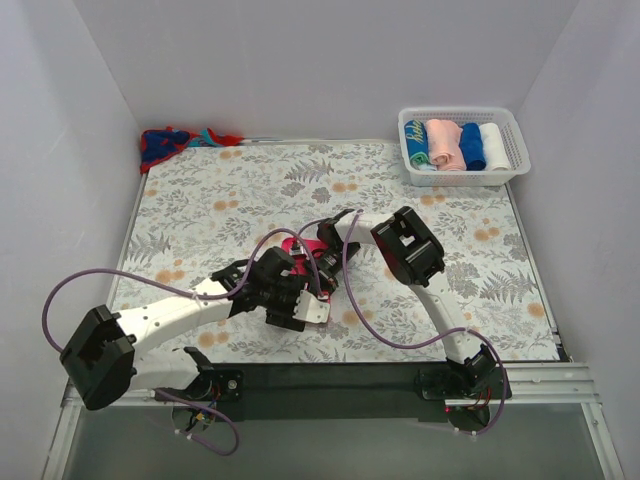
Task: Roll the towels
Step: Roll the towel
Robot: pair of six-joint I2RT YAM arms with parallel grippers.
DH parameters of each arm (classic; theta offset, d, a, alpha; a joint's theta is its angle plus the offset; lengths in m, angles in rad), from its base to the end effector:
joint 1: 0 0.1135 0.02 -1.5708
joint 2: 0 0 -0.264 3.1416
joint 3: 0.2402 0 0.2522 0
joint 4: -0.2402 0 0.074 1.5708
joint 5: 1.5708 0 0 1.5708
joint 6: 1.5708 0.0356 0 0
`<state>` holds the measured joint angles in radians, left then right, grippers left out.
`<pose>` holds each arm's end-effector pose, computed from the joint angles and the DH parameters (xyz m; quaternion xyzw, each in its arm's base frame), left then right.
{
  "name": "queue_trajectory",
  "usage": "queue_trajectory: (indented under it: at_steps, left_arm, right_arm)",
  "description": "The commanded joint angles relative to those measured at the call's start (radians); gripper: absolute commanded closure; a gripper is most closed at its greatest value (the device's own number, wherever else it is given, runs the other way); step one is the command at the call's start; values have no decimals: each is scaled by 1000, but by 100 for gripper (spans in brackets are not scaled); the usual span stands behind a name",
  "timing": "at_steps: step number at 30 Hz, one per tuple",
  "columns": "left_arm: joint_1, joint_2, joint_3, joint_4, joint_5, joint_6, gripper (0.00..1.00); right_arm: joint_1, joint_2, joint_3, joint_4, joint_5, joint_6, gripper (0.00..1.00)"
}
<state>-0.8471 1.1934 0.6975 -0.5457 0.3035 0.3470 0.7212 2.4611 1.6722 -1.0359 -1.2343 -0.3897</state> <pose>0.1385 -0.1728 0.2019 0.5691 0.7668 -0.2053 0.2144 0.2924 0.3018 0.0651 0.3643 -0.7260 -0.5491 0.1966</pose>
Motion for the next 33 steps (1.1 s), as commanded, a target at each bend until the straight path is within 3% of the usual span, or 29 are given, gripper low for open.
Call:
queue_trajectory:
  at_steps: [1,7,10,11,15,19,22,23,29,33]
  left_arm:
    - [-21,41,-27,90,-58,24,37]
    - [-52,78,-82,90,-53,23,46]
    - [-53,127,-86,60,-64,-11,62]
    - [-53,139,-82,43,-63,-22,71]
    - [-50,155,-73,-64,-12,-57,88]
    - [-21,170,-69,-154,95,-72,100]
    - [42,225,-44,-224,170,-54,100]
    - [71,244,-21,-233,187,-51,100]
    - [229,428,176,-388,379,30,100]
    - [276,602,314,-546,478,119,100]
  right_arm:
    - [11,88,-23,91,300,-55,95]
    - [-8,85,-26,92,302,-41,94]
    - [-14,78,-29,92,306,-40,93]
    - [-16,70,-32,92,311,-38,91]
    - [-46,42,-49,96,320,-28,80]
    - [-94,-8,-66,102,351,-8,65]
    - [-144,-66,-69,103,369,12,55]
    - [-157,-101,-71,102,372,17,45]
    - [-249,-307,-117,135,410,18,39]
    - [-310,-467,-196,195,463,6,38]
